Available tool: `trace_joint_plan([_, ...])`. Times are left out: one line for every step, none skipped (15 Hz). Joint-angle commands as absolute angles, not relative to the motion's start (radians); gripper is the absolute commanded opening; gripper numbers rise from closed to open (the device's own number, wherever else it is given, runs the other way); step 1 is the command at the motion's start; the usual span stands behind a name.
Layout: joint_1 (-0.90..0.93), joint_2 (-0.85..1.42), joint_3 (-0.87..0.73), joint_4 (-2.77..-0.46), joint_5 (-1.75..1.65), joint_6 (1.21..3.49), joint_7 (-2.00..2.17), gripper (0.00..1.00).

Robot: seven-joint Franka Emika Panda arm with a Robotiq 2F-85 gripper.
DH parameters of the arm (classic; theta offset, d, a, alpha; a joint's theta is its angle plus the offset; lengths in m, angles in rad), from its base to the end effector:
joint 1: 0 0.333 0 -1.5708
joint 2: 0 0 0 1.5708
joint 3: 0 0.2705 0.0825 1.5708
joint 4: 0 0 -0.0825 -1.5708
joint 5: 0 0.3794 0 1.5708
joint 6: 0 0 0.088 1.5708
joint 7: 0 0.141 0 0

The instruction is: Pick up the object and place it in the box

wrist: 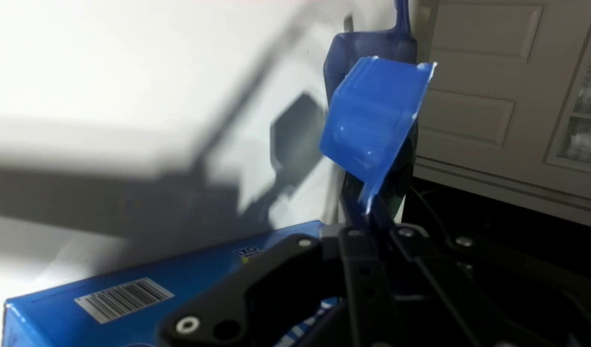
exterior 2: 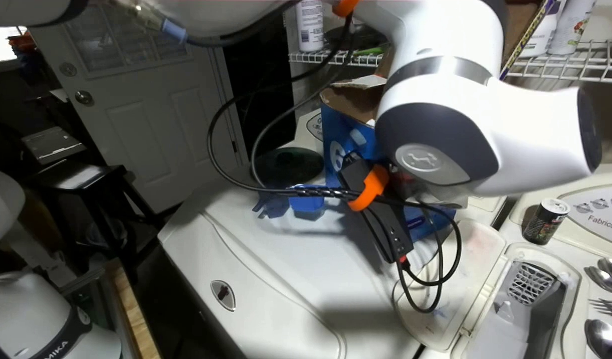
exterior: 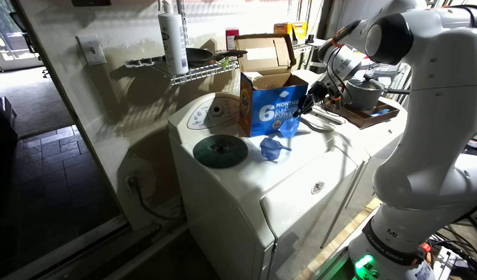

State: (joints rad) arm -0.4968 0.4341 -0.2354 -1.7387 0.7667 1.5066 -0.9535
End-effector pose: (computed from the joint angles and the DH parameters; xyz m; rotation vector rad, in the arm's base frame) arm 0.4817 -0.2896 0.2616 -2.2489 0.0075 -0.0930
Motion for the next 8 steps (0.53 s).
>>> trace_joint_plan([-0.443,0.277,-0.262,-1.847,0.669,1.555,-0.903,0.02])
trace_joint_plan([-0.43,0.239,-0.264,-1.865,0.639,1.565,-0.882,0.02])
trace_joint_plan([-0.421,0.206,-0.266,-1.879,0.607,1.574,-0.872,0.02])
trace_joint_plan([-0.41,0.167,-0.267,-1.893,0.577,1.578,-0.849,0.02])
trace_joint_plan([-0.402,0.133,-0.267,-1.902,0.546,1.578,-0.831,0.02])
trace_joint_plan([-0.396,0.104,-0.267,-1.904,0.517,1.58,-0.817,0.02])
trace_joint_plan([-0.387,0.068,-0.266,-1.907,0.489,1.575,-0.791,0.02])
trace_joint_plan([-0.378,0.037,-0.264,-1.906,0.462,1.567,-0.769,0.02])
